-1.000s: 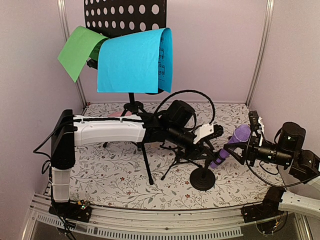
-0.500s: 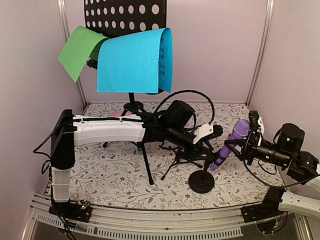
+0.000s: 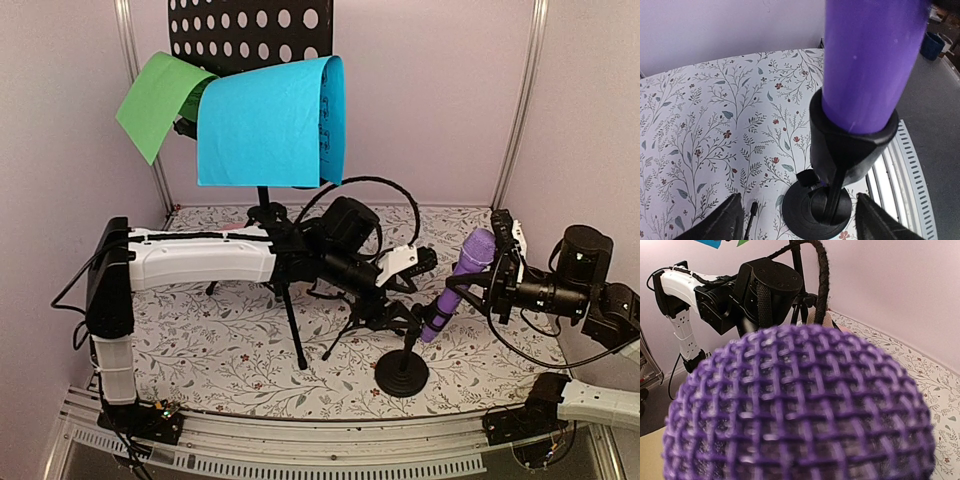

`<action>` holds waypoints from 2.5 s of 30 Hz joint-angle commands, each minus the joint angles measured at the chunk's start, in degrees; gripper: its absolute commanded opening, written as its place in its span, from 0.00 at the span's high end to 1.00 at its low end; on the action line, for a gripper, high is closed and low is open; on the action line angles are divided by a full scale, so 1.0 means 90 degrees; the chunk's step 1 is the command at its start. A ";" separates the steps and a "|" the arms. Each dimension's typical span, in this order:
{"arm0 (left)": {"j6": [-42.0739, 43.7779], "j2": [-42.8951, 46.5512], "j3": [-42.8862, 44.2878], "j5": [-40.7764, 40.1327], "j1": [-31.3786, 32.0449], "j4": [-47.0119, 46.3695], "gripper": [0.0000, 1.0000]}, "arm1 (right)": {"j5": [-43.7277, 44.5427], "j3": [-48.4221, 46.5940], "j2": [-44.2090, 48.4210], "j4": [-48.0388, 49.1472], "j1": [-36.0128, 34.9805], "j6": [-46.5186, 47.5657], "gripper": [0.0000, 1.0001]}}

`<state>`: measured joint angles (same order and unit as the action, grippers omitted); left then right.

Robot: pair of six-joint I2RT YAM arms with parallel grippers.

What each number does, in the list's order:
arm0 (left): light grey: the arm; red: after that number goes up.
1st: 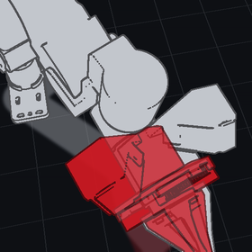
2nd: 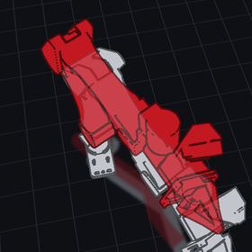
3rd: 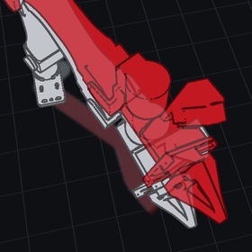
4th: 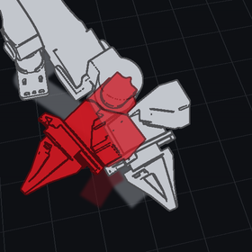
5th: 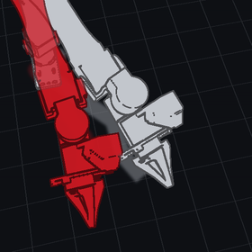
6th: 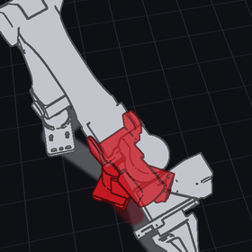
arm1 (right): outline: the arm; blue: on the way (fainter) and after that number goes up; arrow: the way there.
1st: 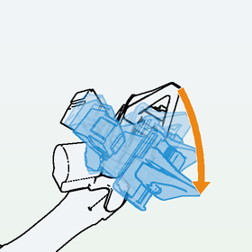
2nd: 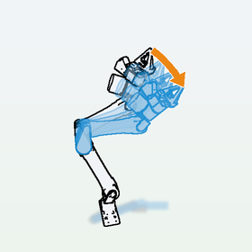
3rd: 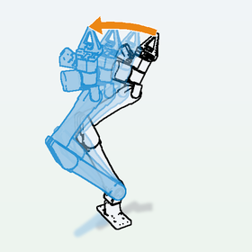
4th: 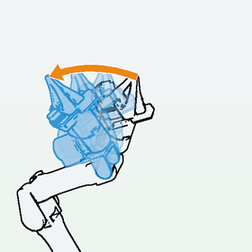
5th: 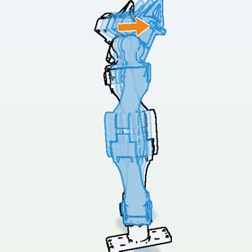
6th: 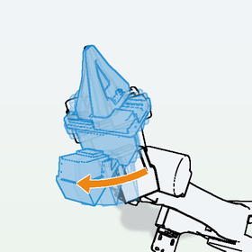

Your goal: Pack up the instrument practice props

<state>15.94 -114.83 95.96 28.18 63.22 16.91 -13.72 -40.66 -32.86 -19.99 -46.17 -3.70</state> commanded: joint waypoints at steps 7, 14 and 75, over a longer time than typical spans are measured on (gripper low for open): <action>-0.0571 0.1282 -0.0554 0.0333 -0.0306 -0.0728 0.17 | 0.0470 -0.0978 -0.0167 -0.0056 -0.0060 0.0608 0.90; -0.0801 0.1351 -0.0838 0.0438 -0.0373 -0.1053 0.23 | 0.0342 -0.1230 -0.0228 -0.0170 -0.0054 0.0513 0.90; -0.0868 -0.0218 -0.0055 0.0539 0.0237 -0.1432 1.00 | 0.0534 -0.1036 -0.0078 -0.1047 -0.0055 0.0951 0.97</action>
<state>9.45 -118.02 96.36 36.99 64.47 5.30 -13.15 -49.54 -34.46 -29.23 -46.33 5.58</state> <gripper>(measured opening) 0.228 0.354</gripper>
